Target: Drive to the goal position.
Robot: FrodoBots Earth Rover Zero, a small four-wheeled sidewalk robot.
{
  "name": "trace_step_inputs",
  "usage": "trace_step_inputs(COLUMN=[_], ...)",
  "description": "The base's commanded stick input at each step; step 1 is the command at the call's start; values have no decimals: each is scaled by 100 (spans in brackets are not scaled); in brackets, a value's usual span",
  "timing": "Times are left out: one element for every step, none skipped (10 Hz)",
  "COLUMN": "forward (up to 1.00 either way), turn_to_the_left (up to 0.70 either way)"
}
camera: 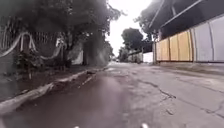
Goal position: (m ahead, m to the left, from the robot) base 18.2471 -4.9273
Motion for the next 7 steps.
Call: trace_step_inputs(forward=[85, 85, 85, 85, 85, 85, 85], turn_to_the_left=[0, 0, 0, 0, 0, 0, 0])
